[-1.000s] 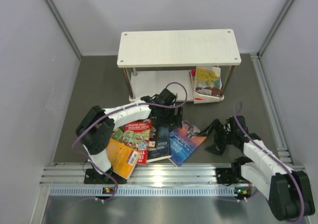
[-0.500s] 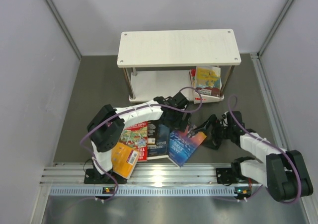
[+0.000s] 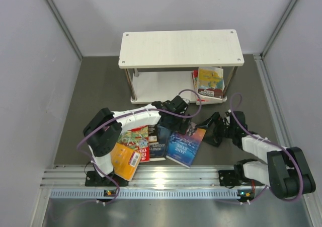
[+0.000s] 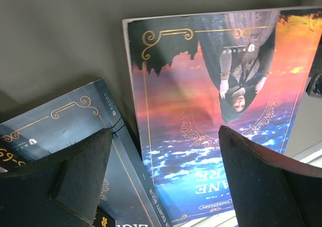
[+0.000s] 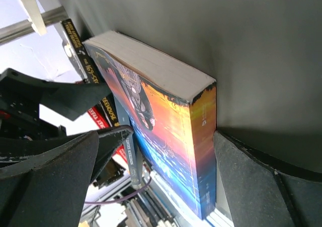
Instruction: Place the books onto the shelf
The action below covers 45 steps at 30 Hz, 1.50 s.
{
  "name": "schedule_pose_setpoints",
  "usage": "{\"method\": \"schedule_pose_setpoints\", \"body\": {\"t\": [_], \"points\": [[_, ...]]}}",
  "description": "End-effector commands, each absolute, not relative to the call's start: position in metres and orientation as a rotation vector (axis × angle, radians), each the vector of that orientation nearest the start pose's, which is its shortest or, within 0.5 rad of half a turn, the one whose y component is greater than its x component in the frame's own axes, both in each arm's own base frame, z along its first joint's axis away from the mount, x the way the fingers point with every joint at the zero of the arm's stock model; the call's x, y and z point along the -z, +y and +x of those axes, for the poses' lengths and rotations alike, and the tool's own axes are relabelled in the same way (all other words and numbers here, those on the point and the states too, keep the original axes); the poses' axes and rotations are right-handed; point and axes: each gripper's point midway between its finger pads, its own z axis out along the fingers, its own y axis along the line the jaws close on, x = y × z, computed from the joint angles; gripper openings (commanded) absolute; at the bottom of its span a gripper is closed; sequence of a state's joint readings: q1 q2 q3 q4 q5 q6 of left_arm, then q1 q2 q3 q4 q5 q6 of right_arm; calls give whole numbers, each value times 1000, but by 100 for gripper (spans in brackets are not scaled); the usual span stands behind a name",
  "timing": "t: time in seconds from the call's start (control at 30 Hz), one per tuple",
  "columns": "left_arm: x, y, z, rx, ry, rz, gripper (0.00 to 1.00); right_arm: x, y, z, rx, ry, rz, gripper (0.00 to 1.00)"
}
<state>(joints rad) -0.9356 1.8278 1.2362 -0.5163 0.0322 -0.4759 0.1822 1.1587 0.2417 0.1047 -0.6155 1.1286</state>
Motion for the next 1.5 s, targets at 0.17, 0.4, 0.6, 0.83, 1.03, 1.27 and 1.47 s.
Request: {"method": "schedule_pose_setpoints", "body": {"t": [0.17, 0.4, 0.6, 0.83, 1.03, 1.27, 1.47], "points": [[-16, -372, 196, 572, 2712, 733, 91, -1, 159, 177, -1081, 2594, 897, 97], [-46, -365, 242, 352, 2557, 693, 91, 0, 155, 169, -1047, 2614, 876, 97], [-14, -381, 212, 518, 2694, 752, 85, -1, 154, 169, -1038, 2619, 876, 97], [-1, -396, 173, 821, 2801, 660, 51, 2, 152, 165, -1024, 2628, 879, 97], [-18, -397, 169, 937, 2783, 586, 0, -1, 152, 165, -1024, 2627, 873, 97], [-93, -388, 184, 1405, 2562, 313, 0, -16, 146, 164, -974, 2630, 789, 98], [-99, -374, 172, 1329, 2585, 393, 0, -30, 144, 165, -988, 2584, 775, 98]]}}
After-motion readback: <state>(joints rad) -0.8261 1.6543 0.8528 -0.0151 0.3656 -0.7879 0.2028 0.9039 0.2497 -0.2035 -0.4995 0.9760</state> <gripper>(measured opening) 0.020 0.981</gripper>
